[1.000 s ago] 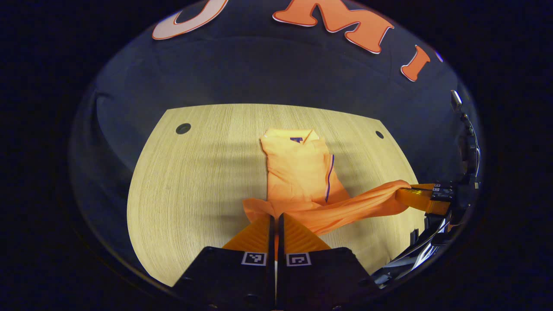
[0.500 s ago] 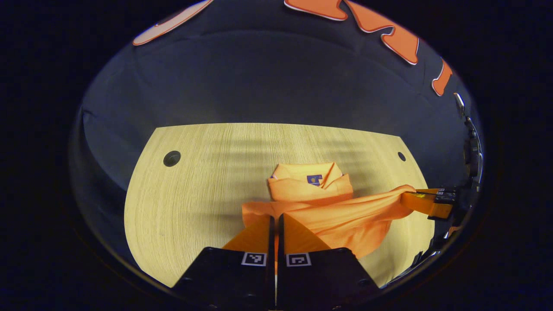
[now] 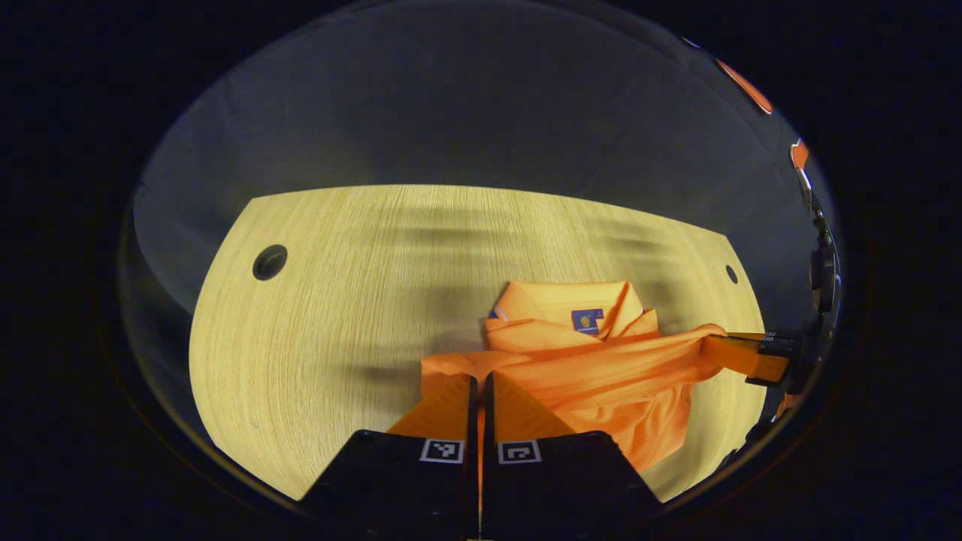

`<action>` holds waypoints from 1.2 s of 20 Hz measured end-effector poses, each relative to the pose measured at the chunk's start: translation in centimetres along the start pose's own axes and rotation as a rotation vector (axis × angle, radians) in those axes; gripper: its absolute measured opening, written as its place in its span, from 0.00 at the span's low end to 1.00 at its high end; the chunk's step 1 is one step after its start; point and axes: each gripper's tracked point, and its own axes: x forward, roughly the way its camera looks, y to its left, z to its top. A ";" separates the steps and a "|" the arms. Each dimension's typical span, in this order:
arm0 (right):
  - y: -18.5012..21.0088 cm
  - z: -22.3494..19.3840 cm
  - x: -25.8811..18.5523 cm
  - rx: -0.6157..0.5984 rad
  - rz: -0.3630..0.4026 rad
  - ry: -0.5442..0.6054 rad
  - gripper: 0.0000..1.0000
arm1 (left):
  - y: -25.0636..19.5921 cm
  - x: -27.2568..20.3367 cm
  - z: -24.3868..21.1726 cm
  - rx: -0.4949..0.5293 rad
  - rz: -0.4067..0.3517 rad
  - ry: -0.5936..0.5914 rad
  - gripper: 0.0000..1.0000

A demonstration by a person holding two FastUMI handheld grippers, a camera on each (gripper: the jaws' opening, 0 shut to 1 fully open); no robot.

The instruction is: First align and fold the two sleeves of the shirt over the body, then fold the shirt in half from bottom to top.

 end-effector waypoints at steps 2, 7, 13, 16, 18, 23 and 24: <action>0.4 0.1 0.9 0.003 0.009 -0.005 0.00 | 0.5 0.8 -0.3 -0.003 0.012 0.003 0.02; 0.6 -0.7 1.4 0.028 0.013 0.016 0.16 | 2.0 1.4 -0.6 -0.011 0.058 0.015 0.21; -0.5 -0.9 0.6 0.077 -0.010 -0.024 1.00 | 4.3 -0.3 -0.1 -0.047 0.120 -0.031 1.00; -0.5 0.1 -2.8 0.073 -0.009 -0.088 1.00 | 3.6 -3.8 1.2 -0.057 0.112 -0.099 1.00; 0.0 1.2 -6.0 0.068 0.010 -0.151 1.00 | 2.8 -7.2 2.6 -0.055 0.103 -0.169 1.00; 0.6 3.1 -16.6 0.038 0.033 -0.361 0.99 | 0.1 -19.3 5.9 0.004 0.128 -0.433 0.99; 0.6 3.1 -18.3 0.027 0.035 -0.397 0.99 | -0.5 -21.5 6.1 0.014 0.133 -0.479 0.99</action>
